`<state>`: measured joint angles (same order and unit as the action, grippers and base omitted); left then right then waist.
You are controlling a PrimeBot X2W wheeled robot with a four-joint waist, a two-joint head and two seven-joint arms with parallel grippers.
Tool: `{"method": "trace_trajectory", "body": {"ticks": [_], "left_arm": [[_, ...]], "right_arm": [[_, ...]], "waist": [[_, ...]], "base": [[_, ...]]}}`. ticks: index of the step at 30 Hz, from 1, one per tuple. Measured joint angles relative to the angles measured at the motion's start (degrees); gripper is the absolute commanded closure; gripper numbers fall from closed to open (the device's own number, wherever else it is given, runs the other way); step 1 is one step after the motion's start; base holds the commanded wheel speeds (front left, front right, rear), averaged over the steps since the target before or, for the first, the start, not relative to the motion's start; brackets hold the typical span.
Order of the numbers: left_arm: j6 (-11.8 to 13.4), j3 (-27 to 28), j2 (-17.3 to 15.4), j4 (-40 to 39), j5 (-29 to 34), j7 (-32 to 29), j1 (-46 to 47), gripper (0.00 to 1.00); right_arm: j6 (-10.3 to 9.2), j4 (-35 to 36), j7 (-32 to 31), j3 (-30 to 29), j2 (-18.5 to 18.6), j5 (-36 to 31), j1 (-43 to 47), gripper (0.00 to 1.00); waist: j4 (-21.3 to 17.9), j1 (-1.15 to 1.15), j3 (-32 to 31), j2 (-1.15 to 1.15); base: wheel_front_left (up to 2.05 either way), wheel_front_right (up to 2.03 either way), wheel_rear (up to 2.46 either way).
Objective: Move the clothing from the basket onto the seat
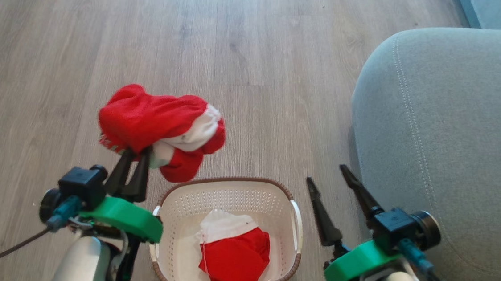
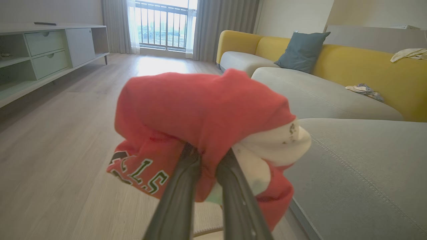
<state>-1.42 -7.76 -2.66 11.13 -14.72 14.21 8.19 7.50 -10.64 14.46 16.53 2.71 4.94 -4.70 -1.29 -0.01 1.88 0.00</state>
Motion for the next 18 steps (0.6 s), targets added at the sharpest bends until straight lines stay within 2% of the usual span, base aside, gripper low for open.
{"method": "trace_trajectory", "body": {"ticks": [8,18], "left_arm": [[-0.6,-4.1,0.0,-1.8,0.0,0.0,0.9,1.00],[-2.0,-12.2,0.0,-2.3,-0.5,0.0,1.6,1.00]], "right_arm": [[0.00,1.1,0.0,5.4,1.3,-2.1,-2.3,0.00],[0.00,0.9,0.0,9.9,2.8,-4.5,-5.5,0.00]], "waist": [[0.7,0.00,0.7,0.00],[1.8,0.00,0.9,0.00]], "base": [[0.00,0.00,0.00],[0.00,0.00,0.00]]}}
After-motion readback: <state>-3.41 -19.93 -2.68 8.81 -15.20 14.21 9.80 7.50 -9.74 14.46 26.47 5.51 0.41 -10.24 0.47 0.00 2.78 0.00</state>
